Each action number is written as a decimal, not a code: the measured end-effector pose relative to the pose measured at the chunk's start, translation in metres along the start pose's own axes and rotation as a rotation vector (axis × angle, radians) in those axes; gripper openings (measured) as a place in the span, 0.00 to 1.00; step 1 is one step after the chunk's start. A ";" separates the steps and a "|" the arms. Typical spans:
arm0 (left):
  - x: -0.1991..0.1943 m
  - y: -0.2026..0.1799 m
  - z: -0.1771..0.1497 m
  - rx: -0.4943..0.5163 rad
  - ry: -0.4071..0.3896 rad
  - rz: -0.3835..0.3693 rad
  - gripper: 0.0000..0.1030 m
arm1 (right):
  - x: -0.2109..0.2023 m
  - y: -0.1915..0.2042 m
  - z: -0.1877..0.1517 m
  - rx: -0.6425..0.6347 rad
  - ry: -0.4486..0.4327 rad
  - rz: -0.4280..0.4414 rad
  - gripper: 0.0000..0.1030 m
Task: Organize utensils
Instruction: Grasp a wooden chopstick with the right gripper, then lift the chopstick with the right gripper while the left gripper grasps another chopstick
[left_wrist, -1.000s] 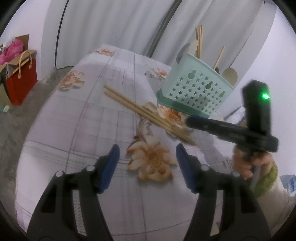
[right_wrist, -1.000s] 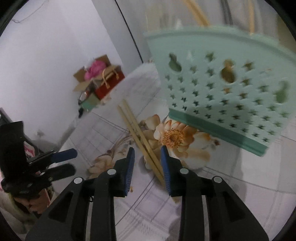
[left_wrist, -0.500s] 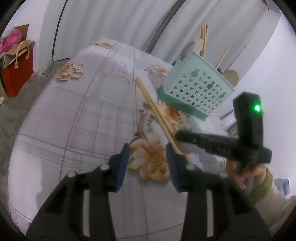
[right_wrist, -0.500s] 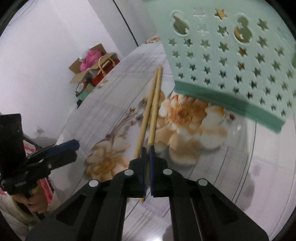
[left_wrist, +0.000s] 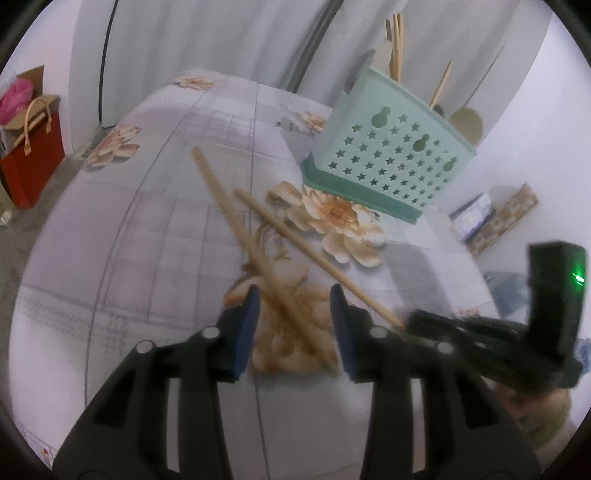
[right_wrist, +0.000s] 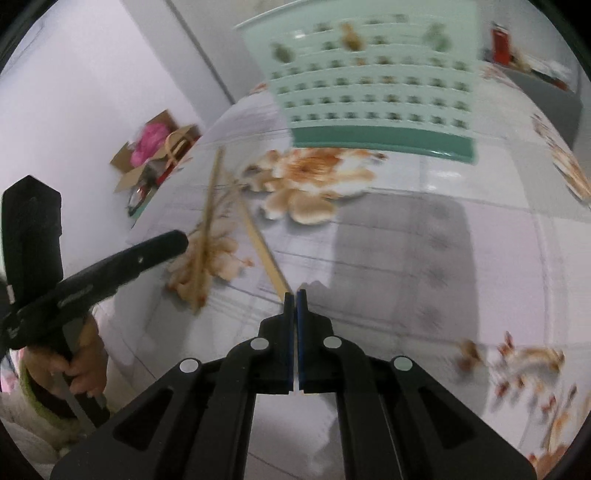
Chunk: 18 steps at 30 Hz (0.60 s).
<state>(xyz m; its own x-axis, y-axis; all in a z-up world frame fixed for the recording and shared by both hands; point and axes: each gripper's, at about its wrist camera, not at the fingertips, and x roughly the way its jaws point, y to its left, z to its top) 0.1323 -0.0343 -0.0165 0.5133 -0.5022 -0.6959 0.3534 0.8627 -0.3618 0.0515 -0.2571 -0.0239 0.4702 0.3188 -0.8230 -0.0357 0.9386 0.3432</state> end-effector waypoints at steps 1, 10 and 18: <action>0.004 -0.002 0.002 0.010 0.000 0.024 0.35 | -0.002 -0.003 -0.001 0.014 -0.004 -0.004 0.01; 0.013 -0.003 0.008 0.067 -0.010 0.211 0.35 | -0.007 -0.007 -0.008 0.041 -0.039 -0.025 0.01; 0.000 0.006 0.012 0.081 -0.041 0.240 0.35 | -0.017 0.018 0.007 -0.130 -0.089 -0.041 0.25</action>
<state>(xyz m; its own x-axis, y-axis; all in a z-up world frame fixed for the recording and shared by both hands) 0.1437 -0.0299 -0.0118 0.6212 -0.2868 -0.7293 0.2782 0.9507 -0.1369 0.0493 -0.2472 -0.0002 0.5499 0.2720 -0.7897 -0.1256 0.9617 0.2437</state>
